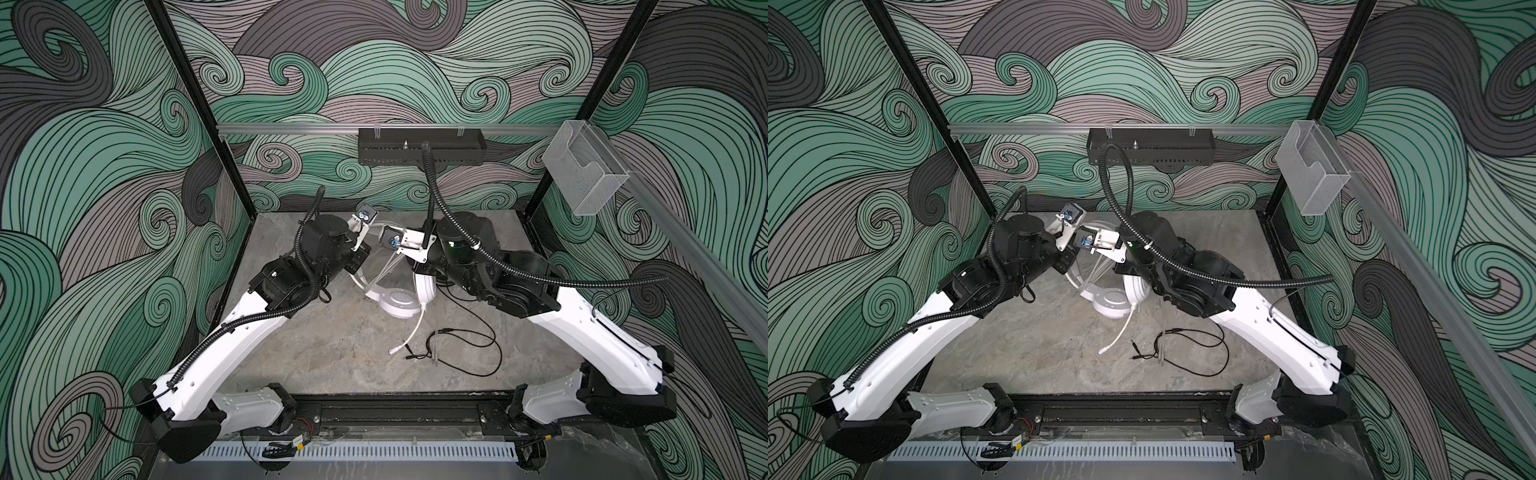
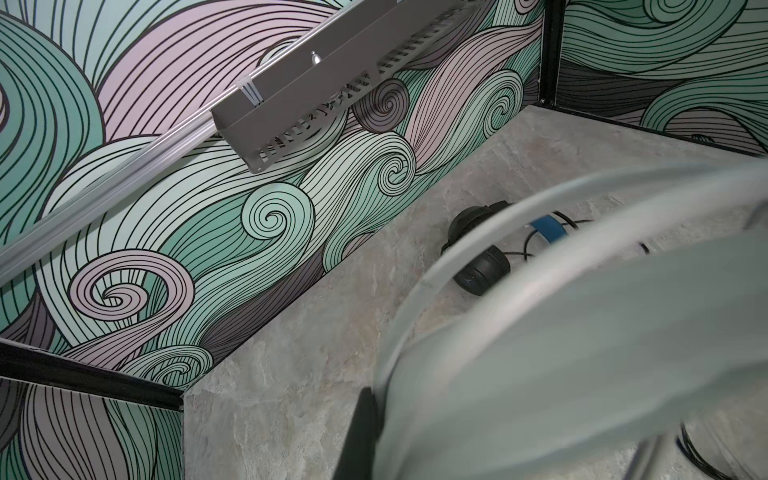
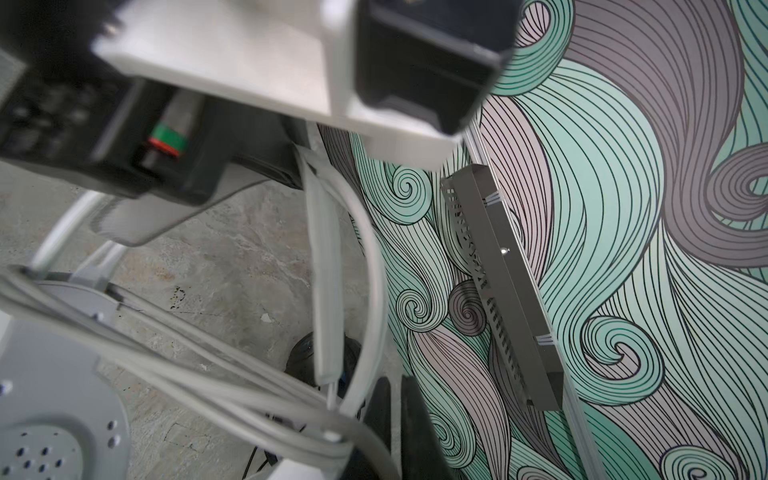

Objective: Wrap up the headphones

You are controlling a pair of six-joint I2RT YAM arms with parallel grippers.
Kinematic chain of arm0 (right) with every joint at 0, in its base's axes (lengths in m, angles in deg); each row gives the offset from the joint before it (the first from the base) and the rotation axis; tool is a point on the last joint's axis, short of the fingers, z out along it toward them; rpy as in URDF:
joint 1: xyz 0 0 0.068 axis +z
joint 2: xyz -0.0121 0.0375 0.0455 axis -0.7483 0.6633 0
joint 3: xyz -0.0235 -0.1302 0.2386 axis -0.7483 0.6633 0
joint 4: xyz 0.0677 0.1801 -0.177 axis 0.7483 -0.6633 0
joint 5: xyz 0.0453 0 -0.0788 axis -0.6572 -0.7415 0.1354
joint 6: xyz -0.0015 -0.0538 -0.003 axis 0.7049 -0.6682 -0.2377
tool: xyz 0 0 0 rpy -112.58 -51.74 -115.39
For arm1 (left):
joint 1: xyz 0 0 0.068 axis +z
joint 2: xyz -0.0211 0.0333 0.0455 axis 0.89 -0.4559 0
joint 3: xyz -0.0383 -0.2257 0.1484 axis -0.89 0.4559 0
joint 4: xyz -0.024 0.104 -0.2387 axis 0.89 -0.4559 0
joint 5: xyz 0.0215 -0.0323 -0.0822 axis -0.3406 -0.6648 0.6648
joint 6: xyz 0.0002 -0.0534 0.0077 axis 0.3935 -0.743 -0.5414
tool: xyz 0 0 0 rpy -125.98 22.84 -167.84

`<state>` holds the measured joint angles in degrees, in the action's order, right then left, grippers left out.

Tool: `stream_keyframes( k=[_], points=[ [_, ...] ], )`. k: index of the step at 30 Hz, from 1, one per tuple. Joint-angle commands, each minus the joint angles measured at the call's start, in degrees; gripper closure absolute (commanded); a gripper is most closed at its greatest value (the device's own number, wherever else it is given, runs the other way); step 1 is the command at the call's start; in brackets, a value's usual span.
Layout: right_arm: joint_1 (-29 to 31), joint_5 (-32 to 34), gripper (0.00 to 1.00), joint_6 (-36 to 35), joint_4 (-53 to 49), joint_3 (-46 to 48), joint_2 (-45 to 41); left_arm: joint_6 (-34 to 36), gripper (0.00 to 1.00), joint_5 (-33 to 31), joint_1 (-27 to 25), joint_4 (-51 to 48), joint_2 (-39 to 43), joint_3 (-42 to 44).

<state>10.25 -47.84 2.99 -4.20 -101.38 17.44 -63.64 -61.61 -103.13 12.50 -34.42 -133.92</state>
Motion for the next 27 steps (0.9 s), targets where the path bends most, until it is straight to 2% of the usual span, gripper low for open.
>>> stream_keyframes(
  k=[1,8,11,14,19,27],
  points=[
    [-2.54,0.28,0.90,4.26,4.23,-1.05,-3.12,1.25,1.00,3.05,0.28,-3.15,2.40,0.17],
    [-5.86,-1.73,0.91,10.05,4.21,2.30,-4.59,-0.25,1.00,3.50,0.29,-3.69,3.99,-0.37],
    [-8.58,-2.80,0.94,13.36,4.20,4.84,-5.51,-2.27,1.00,3.86,0.27,-3.45,4.67,-0.67],
    [-12.44,-6.55,0.94,17.94,4.82,7.94,-7.37,-3.63,1.00,4.83,0.27,-3.67,5.37,-1.03],
    [-15.95,-10.72,0.91,21.47,7.32,12.37,-8.96,-5.33,1.00,8.02,0.33,-4.79,6.04,-2.35],
    [-16.33,-16.55,0.82,22.85,12.56,17.56,-10.36,-10.10,1.00,12.44,0.29,-6.05,6.13,-6.04]
  ],
)
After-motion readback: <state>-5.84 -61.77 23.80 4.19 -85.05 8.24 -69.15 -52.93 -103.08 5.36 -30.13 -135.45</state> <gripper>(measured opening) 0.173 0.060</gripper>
